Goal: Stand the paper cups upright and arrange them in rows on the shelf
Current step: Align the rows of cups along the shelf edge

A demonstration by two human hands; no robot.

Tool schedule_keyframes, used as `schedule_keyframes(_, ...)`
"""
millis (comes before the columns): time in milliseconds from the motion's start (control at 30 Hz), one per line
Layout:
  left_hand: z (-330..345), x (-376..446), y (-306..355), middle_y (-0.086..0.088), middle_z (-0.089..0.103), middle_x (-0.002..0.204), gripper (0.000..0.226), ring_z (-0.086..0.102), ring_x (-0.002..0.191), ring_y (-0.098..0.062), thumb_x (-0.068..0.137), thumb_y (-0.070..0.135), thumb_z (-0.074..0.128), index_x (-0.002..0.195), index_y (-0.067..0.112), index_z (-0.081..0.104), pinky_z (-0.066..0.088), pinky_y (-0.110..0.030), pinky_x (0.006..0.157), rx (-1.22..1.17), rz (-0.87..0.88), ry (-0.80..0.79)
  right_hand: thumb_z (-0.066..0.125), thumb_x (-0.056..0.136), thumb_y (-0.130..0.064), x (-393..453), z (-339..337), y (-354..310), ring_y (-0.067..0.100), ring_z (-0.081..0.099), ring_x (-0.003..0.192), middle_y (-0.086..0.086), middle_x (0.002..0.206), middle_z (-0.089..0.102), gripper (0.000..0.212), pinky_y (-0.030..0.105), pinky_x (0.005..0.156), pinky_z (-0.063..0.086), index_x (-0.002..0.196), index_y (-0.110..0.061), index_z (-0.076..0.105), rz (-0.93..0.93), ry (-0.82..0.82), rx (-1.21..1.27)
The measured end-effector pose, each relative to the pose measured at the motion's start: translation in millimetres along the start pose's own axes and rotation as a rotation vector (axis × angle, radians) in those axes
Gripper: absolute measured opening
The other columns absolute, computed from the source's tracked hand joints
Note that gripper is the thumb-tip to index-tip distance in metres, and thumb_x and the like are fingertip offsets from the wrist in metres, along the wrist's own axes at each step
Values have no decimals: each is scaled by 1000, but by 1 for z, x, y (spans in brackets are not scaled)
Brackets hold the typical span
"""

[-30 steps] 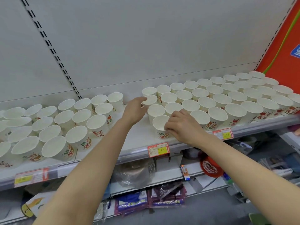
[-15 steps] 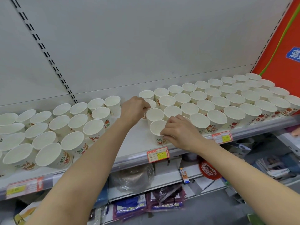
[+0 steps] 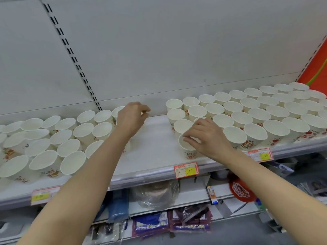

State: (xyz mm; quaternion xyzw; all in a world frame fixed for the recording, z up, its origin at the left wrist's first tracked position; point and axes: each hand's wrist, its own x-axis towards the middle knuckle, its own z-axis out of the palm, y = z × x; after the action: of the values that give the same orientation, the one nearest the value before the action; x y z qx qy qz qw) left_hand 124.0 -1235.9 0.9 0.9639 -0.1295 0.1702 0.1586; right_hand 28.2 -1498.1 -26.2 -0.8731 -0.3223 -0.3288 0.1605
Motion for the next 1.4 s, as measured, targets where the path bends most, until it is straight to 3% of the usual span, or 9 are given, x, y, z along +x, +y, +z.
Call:
schedule_keyframes(233, -43, 0, -84, 3, 72, 90, 19, 62, 86, -25, 83, 13, 60, 86, 24, 76, 41, -28, 63, 149, -195, 7, 66, 79, -21, 88, 60, -14, 27, 54, 73, -4, 67, 64, 8, 34, 67, 38, 74, -18, 71, 108, -139, -50)
schedule_keyframes(433, -42, 17, -115, 4, 70, 104, 21, 60, 102, -20, 84, 20, 70, 104, 27, 74, 47, -30, 74, 226, -43, -180, 66, 84, -18, 156, 114, -11, 22, 46, 102, -3, 108, 64, 28, 28, 78, 32, 112, -21, 66, 216, -390, -74)
schedule_keyframes(533, -35, 25, -121, 4, 67, 107, 24, 58, 105, -20, 84, 20, 69, 106, 29, 72, 46, -30, 76, 268, 34, -244, 67, 84, -21, 172, 127, -5, 20, 44, 108, -4, 115, 61, 32, 29, 80, 34, 116, -24, 63, 213, -500, -99)
schedule_keyframes(667, -27, 35, -120, 5, 64, 105, 15, 55, 108, -19, 85, 24, 69, 98, 31, 72, 40, -28, 74, 305, 73, -304, 68, 81, -28, 178, 139, -4, 21, 48, 101, 0, 98, 64, 18, 28, 69, 29, 98, -25, 69, 180, -559, -91)
schedule_keyframes(800, -19, 39, -113, 6, 67, 95, 12, 57, 101, -18, 86, 27, 66, 92, 33, 74, 46, -29, 70, 255, 93, -313, 67, 78, -24, 172, 137, 6, 23, 51, 91, 2, 81, 64, 6, 30, 63, 30, 82, -22, 71, 142, -537, -95)
schedule_keyframes(1033, -7, 55, -77, 3, 72, 95, 16, 62, 92, -21, 84, 22, 65, 94, 27, 76, 51, -33, 75, 147, 147, -352, 70, 73, -11, 165, 112, 43, 23, 48, 88, -2, 79, 64, 10, 28, 62, 23, 80, -19, 72, 51, -566, -198)
schedule_keyframes(1133, -5, 58, -75, 5, 73, 99, 19, 64, 93, -19, 83, 20, 68, 98, 27, 76, 51, -33, 81, 115, 134, -376, 71, 77, -30, 167, 111, 42, 21, 47, 93, -3, 85, 64, 17, 29, 69, 28, 92, -22, 69, 38, -610, -192)
schedule_keyframes(1233, -8, 63, -73, 8, 73, 97, 18, 64, 93, -15, 80, 22, 71, 96, 30, 76, 51, -31, 80, 121, 106, -395, 68, 75, -48, 167, 116, 37, 18, 47, 89, -6, 81, 63, 26, 28, 71, 27, 88, -26, 67, 68, -568, -169)
schedule_keyframes(1400, -9, 68, -65, 11, 73, 89, 13, 63, 87, -14, 79, 24, 71, 88, 31, 77, 52, -30, 74, 136, 92, -429, 68, 74, -31, 168, 121, 40, 22, 53, 88, -1, 72, 59, 6, 28, 68, 28, 71, -26, 67, 223, -535, -91)
